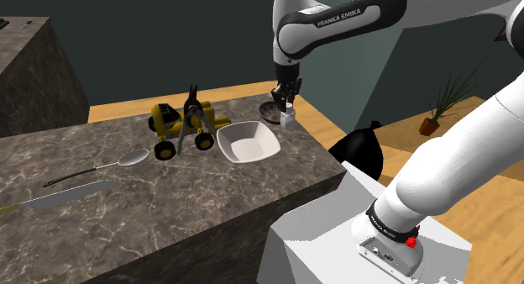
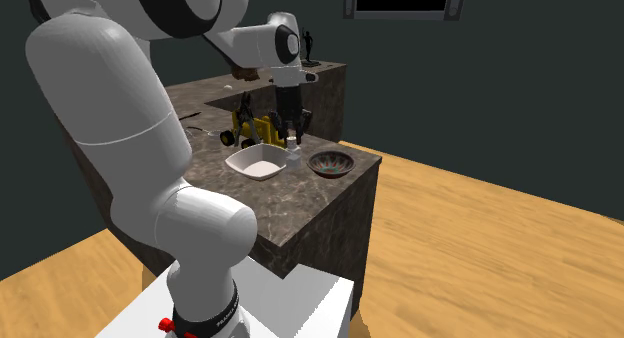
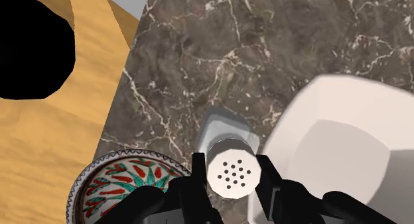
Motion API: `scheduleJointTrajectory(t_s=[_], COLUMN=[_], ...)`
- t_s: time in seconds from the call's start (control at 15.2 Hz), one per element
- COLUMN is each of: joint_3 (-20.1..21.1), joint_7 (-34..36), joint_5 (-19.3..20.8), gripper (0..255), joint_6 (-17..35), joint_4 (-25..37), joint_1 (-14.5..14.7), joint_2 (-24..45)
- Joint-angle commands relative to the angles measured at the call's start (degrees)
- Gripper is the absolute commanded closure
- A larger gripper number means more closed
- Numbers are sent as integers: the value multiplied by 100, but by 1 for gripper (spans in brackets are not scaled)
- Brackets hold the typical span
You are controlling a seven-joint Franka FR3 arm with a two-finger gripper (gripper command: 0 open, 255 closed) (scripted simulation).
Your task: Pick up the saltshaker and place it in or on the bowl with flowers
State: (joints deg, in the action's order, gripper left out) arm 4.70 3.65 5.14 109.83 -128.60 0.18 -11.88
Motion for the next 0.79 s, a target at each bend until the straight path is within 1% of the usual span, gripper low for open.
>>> scheduleJointTrajectory(t_s=[0.0,0.4,0.46,0.73], joint_3=[-3,-6,-6,-189], joint_7=[-22,-69,-70,-387], joint_5=[-9,-28,-28,83], gripper=[255,255,255,255], joint_6=[-175,-640,-642,-851], joint_4=[113,476,477,1370], joint_1=[0,2,2,-157], joint_2=[-60,-164,-165,490])
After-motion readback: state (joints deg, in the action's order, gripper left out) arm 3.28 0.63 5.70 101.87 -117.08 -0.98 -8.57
